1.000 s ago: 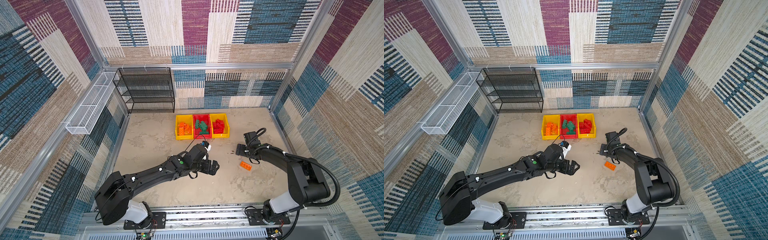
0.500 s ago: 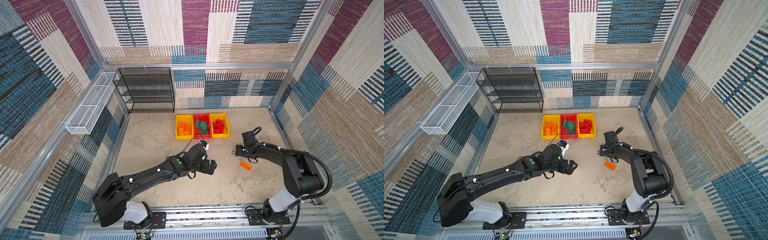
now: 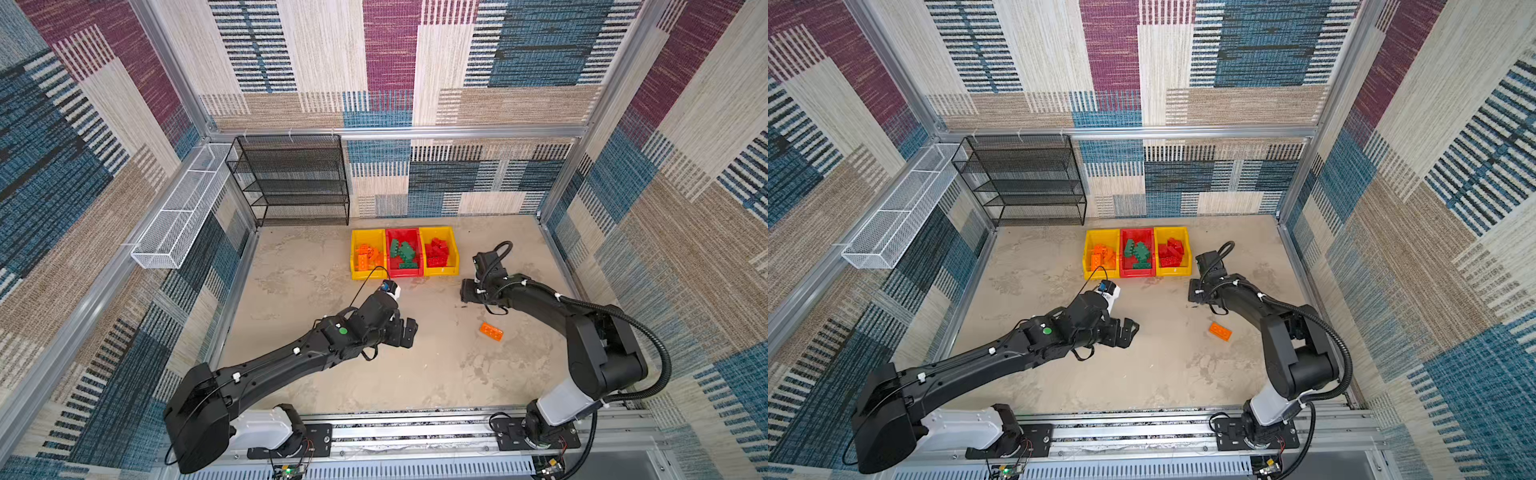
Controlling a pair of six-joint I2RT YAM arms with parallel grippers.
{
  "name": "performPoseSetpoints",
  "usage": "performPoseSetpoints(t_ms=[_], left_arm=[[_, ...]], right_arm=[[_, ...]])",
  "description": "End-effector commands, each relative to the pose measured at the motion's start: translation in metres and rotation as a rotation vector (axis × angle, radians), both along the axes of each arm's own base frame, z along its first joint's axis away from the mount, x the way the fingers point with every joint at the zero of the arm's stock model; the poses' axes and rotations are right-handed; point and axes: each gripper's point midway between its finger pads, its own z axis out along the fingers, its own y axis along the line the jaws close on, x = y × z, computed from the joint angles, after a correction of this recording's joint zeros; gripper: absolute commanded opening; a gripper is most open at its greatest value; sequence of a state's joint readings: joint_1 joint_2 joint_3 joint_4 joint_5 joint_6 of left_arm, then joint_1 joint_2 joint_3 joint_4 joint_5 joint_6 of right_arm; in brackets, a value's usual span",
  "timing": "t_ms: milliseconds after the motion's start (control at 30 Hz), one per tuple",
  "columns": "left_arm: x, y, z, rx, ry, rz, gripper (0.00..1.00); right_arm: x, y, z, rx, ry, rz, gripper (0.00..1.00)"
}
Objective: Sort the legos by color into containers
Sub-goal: 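Carry the orange brick with the right gripper into the yellow bin and release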
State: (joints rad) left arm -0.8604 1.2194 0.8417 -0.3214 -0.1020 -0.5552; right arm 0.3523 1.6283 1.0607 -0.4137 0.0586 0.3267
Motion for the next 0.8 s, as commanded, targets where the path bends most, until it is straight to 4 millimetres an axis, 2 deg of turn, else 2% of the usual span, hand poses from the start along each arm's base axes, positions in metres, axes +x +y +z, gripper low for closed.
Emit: performPoseSetpoints(t_ms=[0,67,167,267,367,500,767], left_arm=[[0.001,0.048,-0.010,0.011,0.037,0.160,0.99],[0.002,0.076,-0.011,-0.031,0.048,0.248,0.99],[-0.002,0.109,-0.006,-0.063,0.030,0.338,0.99],[-0.007,0.129,0.000,-0.065,0.005,0.388,0.99],[-0.011,0.138,0.002,-0.065,-0.004,0.408,0.99],[-0.013,0.144,0.003,-0.066,-0.007,0.423,0.99],[-0.012,0.147,0.007,-0.058,-0.016,0.429,0.99]], right_arm=[[0.017,0.054,0.030,0.055,-0.047,0.085,0.54],[0.031,0.095,0.048,0.080,-0.081,0.153,0.54],[0.054,0.143,0.065,0.115,-0.125,0.231,0.54],[0.077,0.181,0.074,0.139,-0.164,0.299,0.54],[0.094,0.216,0.076,0.174,-0.220,0.386,0.55],[0.116,0.244,0.063,0.195,-0.245,0.445,0.55],[0.149,0.269,0.044,0.180,-0.261,0.480,0.57]])
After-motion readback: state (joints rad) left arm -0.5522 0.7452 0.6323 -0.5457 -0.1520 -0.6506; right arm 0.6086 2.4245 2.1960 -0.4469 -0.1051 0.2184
